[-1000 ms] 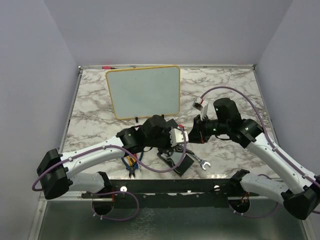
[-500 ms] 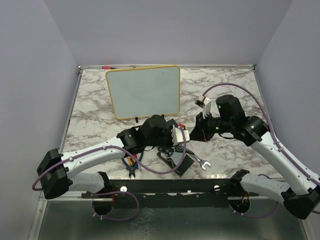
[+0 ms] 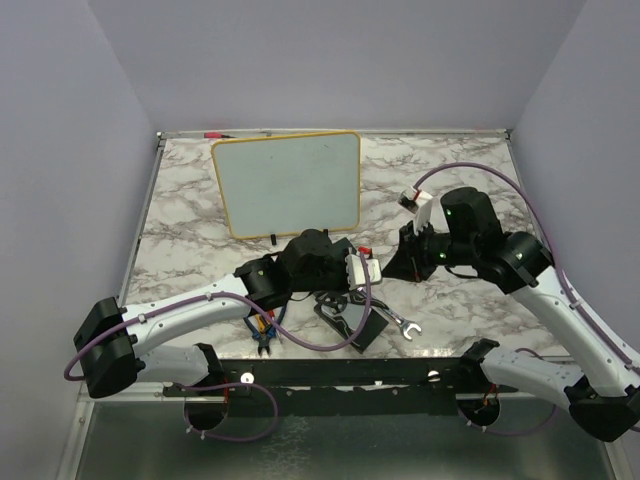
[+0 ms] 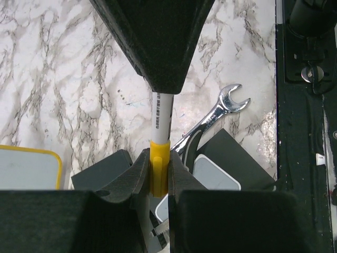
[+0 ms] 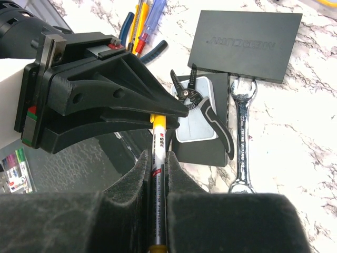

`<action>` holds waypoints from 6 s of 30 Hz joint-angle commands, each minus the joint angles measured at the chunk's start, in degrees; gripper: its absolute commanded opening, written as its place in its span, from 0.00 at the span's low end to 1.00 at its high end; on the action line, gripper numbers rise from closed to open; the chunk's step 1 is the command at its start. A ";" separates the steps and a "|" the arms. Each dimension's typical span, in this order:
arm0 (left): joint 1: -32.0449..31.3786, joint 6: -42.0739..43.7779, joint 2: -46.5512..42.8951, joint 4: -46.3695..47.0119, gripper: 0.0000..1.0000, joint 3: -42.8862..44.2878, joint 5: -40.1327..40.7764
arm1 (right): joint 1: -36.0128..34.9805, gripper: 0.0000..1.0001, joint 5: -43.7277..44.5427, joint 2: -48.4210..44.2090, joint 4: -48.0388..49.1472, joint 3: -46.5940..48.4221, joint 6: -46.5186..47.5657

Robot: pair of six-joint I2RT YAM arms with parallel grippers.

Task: Write a sentence on the whiteboard
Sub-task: Open the whiteboard marker at the center of the board, then place the pen cap at the center of the board, then move the whiteboard to the whiteboard stand.

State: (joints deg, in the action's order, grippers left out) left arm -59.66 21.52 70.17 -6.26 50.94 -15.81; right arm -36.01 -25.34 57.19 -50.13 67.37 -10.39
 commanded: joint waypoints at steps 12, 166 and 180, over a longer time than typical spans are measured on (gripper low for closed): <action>2.07 -0.96 1.59 -11.46 0.00 -3.69 8.94 | -0.05 0.01 4.18 -4.65 -11.49 8.66 1.07; 31.41 -46.34 22.37 20.54 0.23 -10.35 38.36 | -0.11 0.01 30.15 -18.39 29.38 -21.40 -10.81; 28.33 -48.56 24.07 19.22 0.01 -8.59 39.98 | -0.11 0.01 30.13 -18.72 29.38 -22.27 -10.66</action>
State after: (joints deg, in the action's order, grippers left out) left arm -29.47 -24.91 92.84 12.47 40.03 23.68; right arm -35.99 4.84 38.98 -21.93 45.80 -21.02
